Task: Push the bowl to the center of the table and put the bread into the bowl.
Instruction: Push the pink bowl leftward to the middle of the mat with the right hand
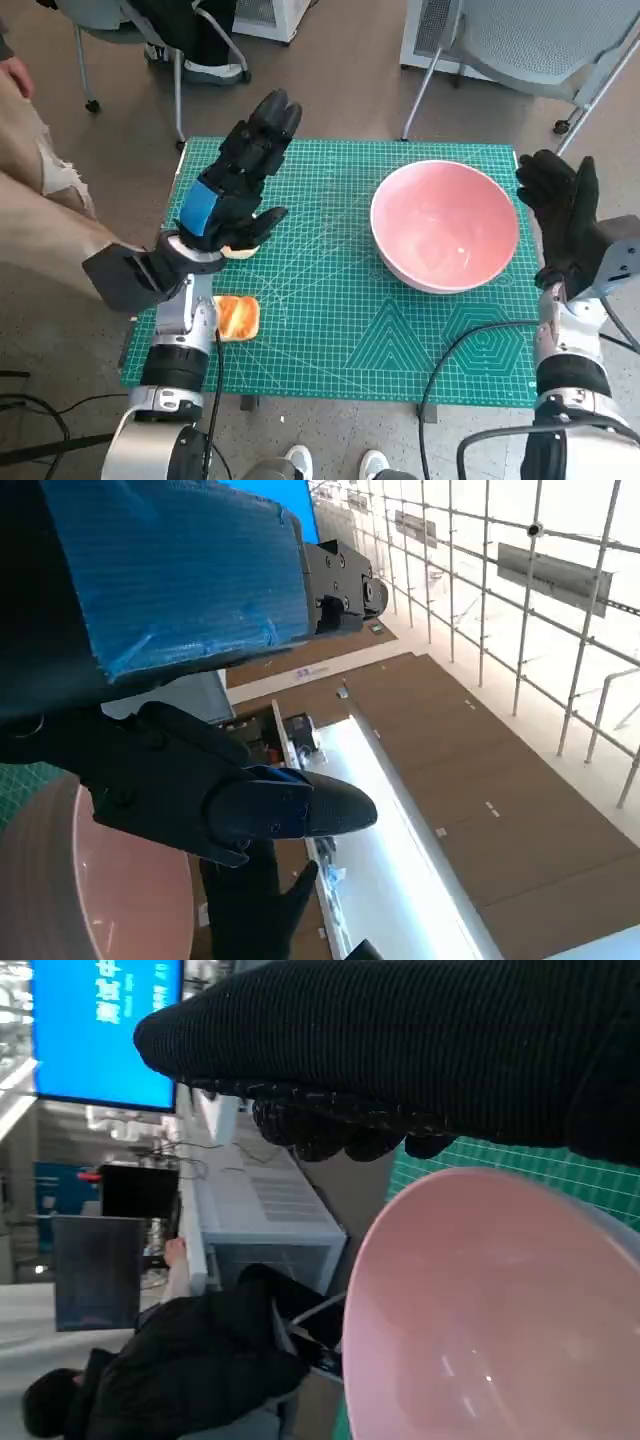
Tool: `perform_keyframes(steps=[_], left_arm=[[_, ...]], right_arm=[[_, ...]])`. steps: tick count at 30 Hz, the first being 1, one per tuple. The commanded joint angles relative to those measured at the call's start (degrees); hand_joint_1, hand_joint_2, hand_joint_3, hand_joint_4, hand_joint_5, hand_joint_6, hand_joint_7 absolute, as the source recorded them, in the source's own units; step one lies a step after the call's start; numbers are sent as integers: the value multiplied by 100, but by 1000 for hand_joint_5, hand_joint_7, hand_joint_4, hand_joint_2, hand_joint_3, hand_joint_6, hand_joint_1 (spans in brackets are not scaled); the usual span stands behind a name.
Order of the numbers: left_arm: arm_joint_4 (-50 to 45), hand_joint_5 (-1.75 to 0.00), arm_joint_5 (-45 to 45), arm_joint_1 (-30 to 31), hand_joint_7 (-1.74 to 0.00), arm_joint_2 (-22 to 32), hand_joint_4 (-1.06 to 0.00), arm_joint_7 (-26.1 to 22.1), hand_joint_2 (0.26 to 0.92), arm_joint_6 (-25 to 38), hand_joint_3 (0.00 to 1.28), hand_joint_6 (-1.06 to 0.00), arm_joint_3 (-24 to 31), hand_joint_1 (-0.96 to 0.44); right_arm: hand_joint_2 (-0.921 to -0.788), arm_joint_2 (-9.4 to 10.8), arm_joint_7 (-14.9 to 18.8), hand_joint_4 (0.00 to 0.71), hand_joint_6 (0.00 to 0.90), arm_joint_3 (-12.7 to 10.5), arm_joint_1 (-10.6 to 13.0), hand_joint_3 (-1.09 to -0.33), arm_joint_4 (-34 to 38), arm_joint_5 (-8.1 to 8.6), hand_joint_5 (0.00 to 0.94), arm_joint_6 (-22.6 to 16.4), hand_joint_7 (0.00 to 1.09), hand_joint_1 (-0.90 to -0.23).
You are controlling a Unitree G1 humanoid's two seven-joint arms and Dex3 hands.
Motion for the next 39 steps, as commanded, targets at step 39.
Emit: perform_keyframes(steps=[39], left_arm=[[-310,-2,64,217,-21,162,-49,168,921,73,322,-176,6,-704]], right_arm=[[-921,187,-77,163,143,44,236,-810,159,-66,2,477,184,-686]])
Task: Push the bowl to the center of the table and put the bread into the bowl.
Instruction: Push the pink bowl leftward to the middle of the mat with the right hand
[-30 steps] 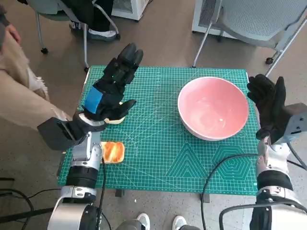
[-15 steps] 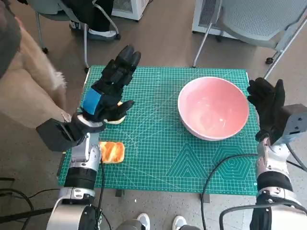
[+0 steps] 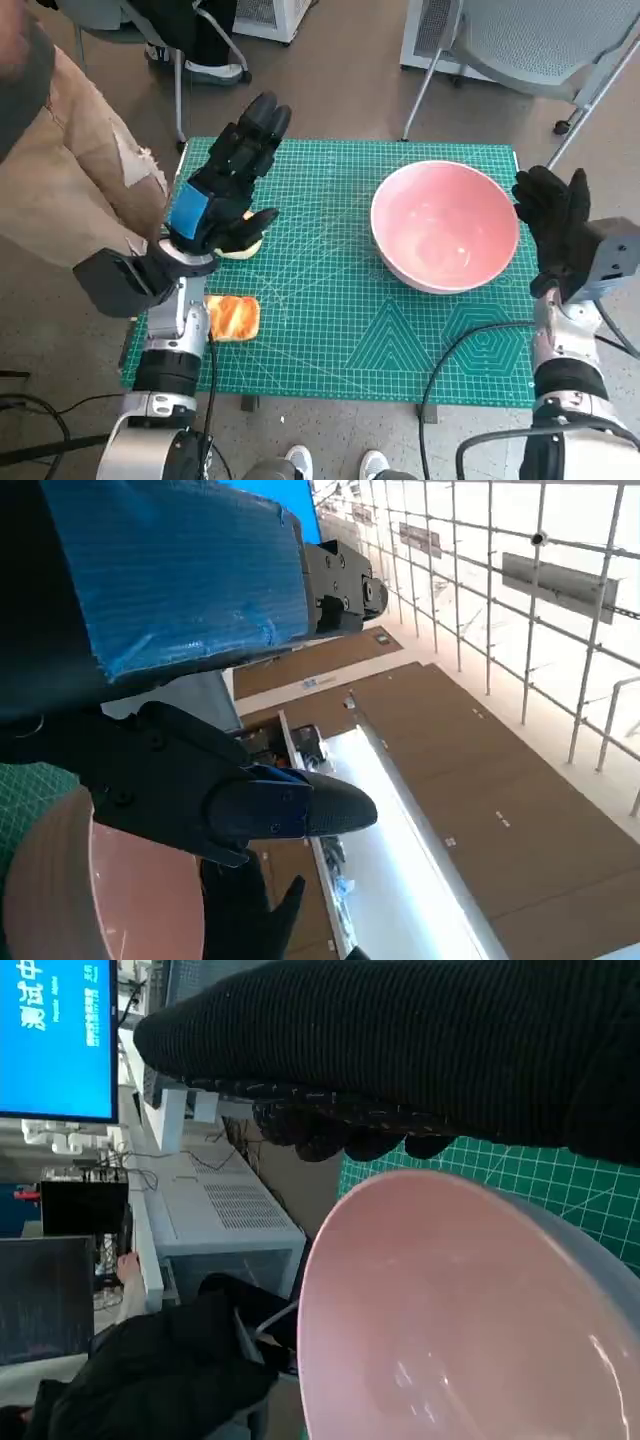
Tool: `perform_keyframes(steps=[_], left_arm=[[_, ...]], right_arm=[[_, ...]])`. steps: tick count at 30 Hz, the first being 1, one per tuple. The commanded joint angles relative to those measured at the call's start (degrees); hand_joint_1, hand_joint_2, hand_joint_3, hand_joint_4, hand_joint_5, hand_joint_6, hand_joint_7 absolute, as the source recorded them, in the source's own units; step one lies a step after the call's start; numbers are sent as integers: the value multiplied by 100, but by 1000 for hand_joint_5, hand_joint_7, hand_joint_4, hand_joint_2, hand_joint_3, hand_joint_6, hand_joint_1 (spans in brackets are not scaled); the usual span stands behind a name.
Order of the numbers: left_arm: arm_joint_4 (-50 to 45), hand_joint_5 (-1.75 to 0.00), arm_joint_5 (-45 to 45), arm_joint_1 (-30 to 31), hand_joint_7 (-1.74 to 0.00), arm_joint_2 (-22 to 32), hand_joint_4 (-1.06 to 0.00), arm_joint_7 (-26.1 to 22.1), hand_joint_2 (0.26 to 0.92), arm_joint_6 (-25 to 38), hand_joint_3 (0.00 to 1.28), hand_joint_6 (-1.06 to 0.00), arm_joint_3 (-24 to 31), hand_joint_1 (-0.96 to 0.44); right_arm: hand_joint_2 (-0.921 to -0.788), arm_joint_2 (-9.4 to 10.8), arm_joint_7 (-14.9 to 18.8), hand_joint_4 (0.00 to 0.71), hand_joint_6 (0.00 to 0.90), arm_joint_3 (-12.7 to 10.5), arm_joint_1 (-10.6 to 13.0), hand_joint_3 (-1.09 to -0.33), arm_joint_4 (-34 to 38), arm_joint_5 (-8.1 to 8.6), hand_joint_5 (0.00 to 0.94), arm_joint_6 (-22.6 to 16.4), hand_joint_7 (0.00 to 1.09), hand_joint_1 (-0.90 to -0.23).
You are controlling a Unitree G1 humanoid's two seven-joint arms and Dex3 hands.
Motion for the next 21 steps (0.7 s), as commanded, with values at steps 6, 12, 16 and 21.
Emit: perform_keyframes(steps=[6,12,16,21], left_arm=[[-60,-2,44,67,-21,65,-49,55,921,15,322,-176,7,-705],[-69,-2,46,81,-21,67,-50,65,921,23,323,-176,2,-705],[-93,-2,45,96,-21,67,-50,73,921,34,323,-176,0,-705],[-99,-2,43,110,-22,81,-50,75,921,37,323,-177,3,-705]], right_arm=[[-921,170,114,158,141,55,178,-810,69,-66,0,46,178,-693],[-921,212,68,154,140,125,187,-812,82,-126,0,37,173,-698],[-921,264,57,154,141,141,188,-814,83,-128,0,31,171,-692],[-921,355,100,154,141,125,172,-815,79,-83,0,36,169,-689]])
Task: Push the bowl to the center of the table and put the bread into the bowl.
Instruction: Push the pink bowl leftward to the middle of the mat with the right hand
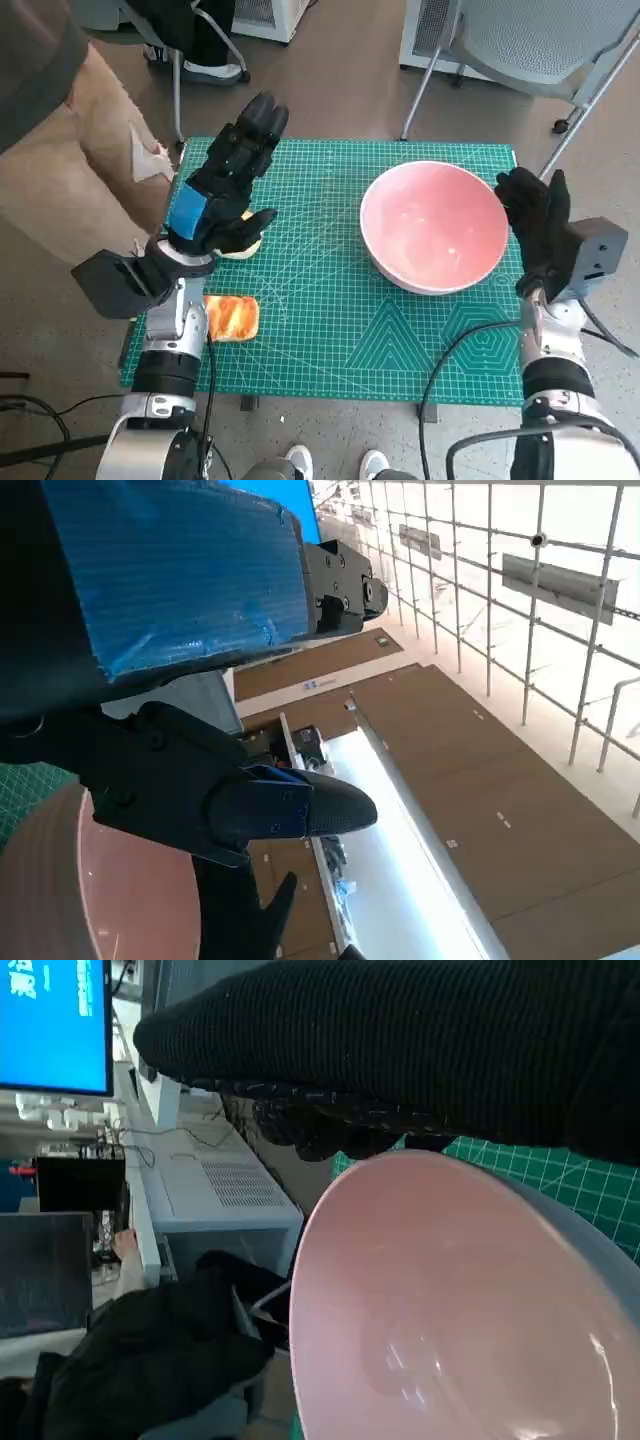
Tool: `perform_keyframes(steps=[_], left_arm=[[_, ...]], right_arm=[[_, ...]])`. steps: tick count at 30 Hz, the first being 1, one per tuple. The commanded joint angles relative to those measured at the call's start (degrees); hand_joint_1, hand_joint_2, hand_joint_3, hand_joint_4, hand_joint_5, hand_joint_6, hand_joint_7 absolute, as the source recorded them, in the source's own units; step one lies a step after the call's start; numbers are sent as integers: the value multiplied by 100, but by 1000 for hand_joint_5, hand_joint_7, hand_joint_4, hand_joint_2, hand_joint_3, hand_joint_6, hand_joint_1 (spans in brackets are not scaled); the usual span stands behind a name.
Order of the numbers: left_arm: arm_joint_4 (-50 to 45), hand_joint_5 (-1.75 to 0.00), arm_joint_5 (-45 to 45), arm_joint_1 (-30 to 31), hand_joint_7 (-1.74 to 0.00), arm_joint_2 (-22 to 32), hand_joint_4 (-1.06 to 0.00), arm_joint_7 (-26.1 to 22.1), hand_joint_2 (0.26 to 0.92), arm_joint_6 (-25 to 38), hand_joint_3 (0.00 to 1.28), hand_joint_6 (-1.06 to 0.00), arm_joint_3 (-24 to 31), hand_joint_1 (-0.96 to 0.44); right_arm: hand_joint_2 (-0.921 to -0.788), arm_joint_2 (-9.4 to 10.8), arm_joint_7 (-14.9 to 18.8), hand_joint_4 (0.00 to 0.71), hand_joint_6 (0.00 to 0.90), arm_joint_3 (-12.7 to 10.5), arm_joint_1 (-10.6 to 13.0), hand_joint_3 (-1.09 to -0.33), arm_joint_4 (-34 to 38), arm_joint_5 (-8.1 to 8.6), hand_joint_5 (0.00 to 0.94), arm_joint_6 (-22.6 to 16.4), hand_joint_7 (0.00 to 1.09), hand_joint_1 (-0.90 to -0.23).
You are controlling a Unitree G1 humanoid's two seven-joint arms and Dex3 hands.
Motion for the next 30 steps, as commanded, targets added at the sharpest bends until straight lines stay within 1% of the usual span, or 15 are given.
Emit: perform_keyframes(steps=[1,12,15,21,26,30], left_arm=[[-69,-1,37,74,-22,60,-50,26,921,34,323,-178,6,-705],[-104,-1,19,98,-23,62,-50,33,921,68,323,-179,2,-705],[-106,-1,32,103,-23,57,-50,47,921,61,323,-179,-1,-705],[-106,-1,51,108,-23,56,-50,72,921,54,325,-179,-8,-712],[-123,-1,25,118,-23,55,-50,64,921,73,327,-180,-1,-714],[-147,-1,6,131,-23,51,-50,62,921,95,327,-180,5,-715]], right_arm=[[-921,173,53,154,141,-6,170,-814,80,-21,0,76,168,-689],[-921,351,54,156,146,-10,131,-813,80,-16,1,109,165,-689],[-921,408,66,158,148,16,113,-811,76,-38,2,89,165,-689],[-921,504,39,164,154,104,99,-806,63,-106,5,46,165,-678],[-921,552,6,171,157,202,72,-807,65,-223,7,29,165,-677],[-921,569,19,176,158,252,53,-811,60,-284,8,12,164,-678]])
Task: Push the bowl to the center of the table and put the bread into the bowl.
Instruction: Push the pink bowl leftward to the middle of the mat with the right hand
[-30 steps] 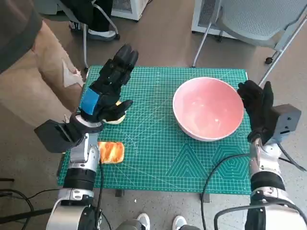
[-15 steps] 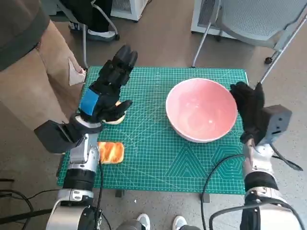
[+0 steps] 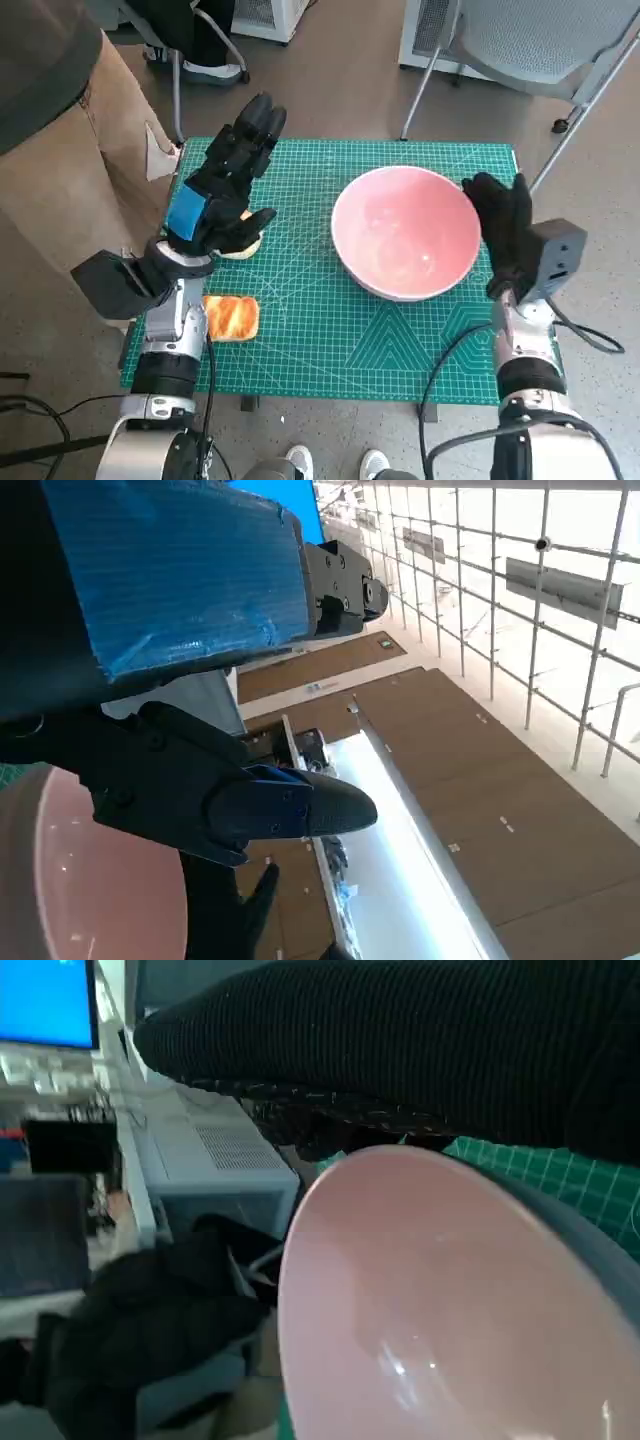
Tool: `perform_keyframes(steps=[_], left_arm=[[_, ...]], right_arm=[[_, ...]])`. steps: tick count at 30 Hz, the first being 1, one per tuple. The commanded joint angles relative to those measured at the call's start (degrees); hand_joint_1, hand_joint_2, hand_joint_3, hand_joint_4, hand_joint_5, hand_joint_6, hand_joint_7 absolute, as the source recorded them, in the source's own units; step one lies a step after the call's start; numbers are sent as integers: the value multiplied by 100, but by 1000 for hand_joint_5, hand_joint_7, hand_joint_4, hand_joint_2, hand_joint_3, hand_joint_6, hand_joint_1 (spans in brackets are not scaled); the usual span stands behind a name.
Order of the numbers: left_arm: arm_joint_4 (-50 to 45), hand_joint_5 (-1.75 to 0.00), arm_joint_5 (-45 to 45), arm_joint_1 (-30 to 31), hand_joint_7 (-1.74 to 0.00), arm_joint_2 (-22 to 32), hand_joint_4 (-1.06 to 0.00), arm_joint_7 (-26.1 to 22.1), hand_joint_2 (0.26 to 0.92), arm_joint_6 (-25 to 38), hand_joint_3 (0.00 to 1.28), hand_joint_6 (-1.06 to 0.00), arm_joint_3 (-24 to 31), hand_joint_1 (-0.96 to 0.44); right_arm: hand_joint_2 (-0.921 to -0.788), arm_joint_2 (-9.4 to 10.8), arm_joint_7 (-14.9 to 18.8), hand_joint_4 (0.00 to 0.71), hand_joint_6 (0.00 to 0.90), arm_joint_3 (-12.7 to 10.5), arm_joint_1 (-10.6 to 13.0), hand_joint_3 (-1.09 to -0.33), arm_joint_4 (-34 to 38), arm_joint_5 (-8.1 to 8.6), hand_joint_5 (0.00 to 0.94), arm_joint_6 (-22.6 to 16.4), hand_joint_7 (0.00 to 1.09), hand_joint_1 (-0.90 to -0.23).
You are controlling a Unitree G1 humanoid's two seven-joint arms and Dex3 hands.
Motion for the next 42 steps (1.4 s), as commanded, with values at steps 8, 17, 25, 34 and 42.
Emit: perform_keyframes(steps=[8,17,25,34,42], left_arm=[[-141,-1,-10,116,-23,31,-51,38,921,89,328,-180,25,-717],[-194,-1,15,141,-23,15,-51,117,921,93,331,-179,21,-715],[-196,0,58,144,-23,3,-50,196,921,54,334,-178,-5,-713],[-121,-1,55,129,-23,1,-50,178,921,16,334,-179,-7,-714],[-124,-1,34,117,-24,-2,-50,169,921,51,334,-179,-6,-715]], right_arm=[[-921,163,110,174,155,125,15,-818,57,-69,5,17,160,-677],[-921,317,214,172,152,187,-23,-818,26,-77,3,-71,157,-675],[-921,407,264,170,150,271,-77,-815,4,-110,1,-162,156,-652],[-921,423,337,163,147,270,-125,-811,3,-78,0,-175,155,-673],[-921,413,363,163,146,235,-144,-805,5,-46,0,-163,155,-680]])
